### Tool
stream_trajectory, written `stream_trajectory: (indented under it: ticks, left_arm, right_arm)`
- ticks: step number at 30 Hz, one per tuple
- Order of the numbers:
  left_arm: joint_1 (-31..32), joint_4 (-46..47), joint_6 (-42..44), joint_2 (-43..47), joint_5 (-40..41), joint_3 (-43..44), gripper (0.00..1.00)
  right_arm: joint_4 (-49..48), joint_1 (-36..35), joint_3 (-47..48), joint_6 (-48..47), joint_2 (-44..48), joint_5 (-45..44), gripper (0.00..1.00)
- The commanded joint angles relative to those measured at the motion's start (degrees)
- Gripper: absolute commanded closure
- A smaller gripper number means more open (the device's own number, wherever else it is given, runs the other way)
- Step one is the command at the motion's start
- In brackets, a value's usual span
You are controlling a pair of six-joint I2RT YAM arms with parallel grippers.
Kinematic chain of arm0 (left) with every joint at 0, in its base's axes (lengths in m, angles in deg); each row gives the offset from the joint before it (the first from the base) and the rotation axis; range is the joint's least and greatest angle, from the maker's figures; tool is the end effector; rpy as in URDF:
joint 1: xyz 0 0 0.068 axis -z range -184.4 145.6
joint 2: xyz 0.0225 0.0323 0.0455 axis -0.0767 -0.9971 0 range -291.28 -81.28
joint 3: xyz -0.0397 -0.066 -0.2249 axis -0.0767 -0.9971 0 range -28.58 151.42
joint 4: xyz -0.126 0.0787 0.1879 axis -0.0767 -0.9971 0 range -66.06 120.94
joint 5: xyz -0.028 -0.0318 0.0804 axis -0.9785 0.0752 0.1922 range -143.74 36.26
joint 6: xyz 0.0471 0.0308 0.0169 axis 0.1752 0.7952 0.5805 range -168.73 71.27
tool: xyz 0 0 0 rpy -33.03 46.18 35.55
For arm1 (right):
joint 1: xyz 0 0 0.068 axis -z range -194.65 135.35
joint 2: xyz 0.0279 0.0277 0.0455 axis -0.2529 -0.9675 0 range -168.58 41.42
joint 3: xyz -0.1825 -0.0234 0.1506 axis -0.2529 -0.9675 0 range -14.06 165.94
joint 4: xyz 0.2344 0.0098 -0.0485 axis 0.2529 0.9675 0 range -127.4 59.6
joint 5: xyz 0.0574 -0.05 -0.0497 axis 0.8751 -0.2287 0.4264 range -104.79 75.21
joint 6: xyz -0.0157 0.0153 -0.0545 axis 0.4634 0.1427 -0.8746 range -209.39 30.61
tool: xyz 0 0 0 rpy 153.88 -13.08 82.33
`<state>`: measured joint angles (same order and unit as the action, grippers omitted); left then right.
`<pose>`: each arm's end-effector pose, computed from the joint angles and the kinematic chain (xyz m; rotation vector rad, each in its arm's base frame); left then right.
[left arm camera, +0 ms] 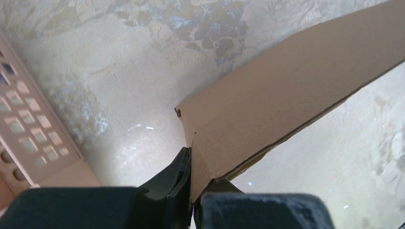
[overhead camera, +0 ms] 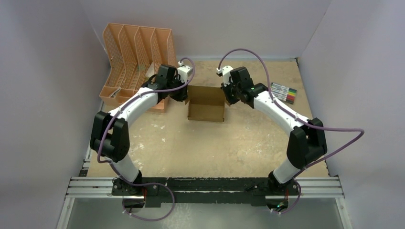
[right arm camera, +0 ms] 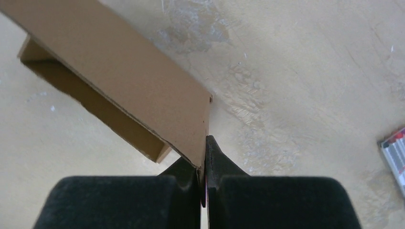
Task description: Fold the paper box
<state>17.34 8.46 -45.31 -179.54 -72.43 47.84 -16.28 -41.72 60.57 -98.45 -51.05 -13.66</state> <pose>0.3315 -0.1468 0.2321 0.6711 2.2588 -0.5396 0.3111 0.1598 0.2568 -0.7101 2.1430 0.1908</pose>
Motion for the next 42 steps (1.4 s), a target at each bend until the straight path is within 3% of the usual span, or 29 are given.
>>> stream_trajectory:
  ticks: [1,12,20,28,42]
  left_arm:
    - [1.7,7.1,-20.3,6.1,7.0,-2.2,1.0]
    - [7.4,6.0,-45.0,7.5,21.4,-3.9,1.0]
    - [8.6,8.6,-47.5,7.7,22.9,-7.0,0.99]
    - [10.2,13.9,-44.9,8.5,22.4,-13.3,0.96]
    - [13.6,18.7,-40.6,12.3,25.1,-24.1,0.93]
  right_arm:
    - [1.0,-1.5,3.4,14.3,0.7,-7.9,1.0]
    - [11.7,-6.6,10.9,34.9,-5.4,-23.3,1.0]
    - [11.2,-8.1,8.4,40.5,-4.2,-27.7,1.0]
    - [-0.5,-10.1,-2.6,40.3,0.0,-30.3,1.0]
    - [-10.4,-13.6,-14.7,44.5,3.6,-34.1,1.0]
